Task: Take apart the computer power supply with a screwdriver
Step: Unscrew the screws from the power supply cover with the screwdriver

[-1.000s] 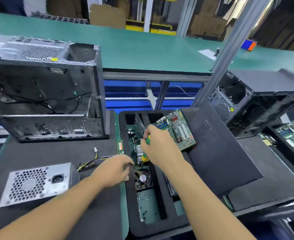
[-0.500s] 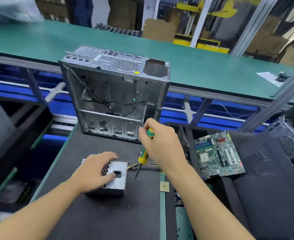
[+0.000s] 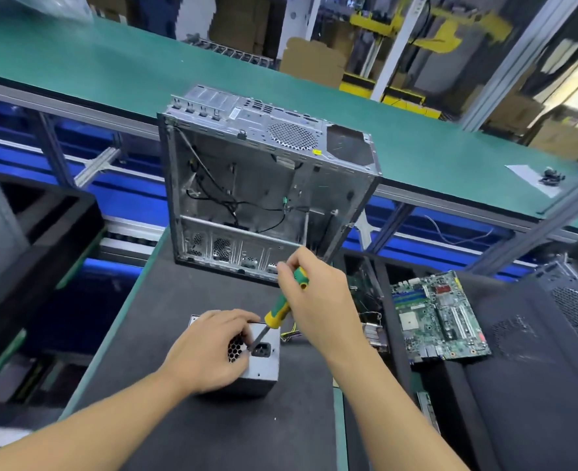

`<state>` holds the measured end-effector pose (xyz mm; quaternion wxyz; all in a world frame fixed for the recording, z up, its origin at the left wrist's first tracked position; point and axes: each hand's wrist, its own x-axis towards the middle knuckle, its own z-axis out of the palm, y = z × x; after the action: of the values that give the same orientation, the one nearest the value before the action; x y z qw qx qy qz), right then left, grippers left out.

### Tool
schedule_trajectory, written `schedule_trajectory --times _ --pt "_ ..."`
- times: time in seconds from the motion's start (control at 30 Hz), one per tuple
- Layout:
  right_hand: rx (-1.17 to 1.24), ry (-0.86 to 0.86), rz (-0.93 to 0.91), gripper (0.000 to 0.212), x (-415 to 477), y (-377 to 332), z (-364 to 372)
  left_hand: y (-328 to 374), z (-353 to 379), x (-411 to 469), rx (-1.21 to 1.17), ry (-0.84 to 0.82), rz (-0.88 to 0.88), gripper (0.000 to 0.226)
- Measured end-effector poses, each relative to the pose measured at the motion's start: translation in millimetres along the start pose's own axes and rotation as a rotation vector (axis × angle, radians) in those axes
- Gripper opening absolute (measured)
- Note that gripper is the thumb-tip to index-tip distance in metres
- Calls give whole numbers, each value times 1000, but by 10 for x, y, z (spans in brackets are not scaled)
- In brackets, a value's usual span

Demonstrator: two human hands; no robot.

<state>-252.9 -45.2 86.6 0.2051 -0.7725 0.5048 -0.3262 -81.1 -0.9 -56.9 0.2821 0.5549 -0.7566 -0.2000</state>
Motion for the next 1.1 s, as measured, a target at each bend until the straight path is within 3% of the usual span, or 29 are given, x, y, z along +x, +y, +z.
schedule_trajectory --times 0.33,1.1 --pt "-30 33 63 27 -59 -40 97 -84 23 17 4 16 27 4" --pt "-125 -48 43 25 -87 -188 80 -119 21 48 -19 -3 -4 11"
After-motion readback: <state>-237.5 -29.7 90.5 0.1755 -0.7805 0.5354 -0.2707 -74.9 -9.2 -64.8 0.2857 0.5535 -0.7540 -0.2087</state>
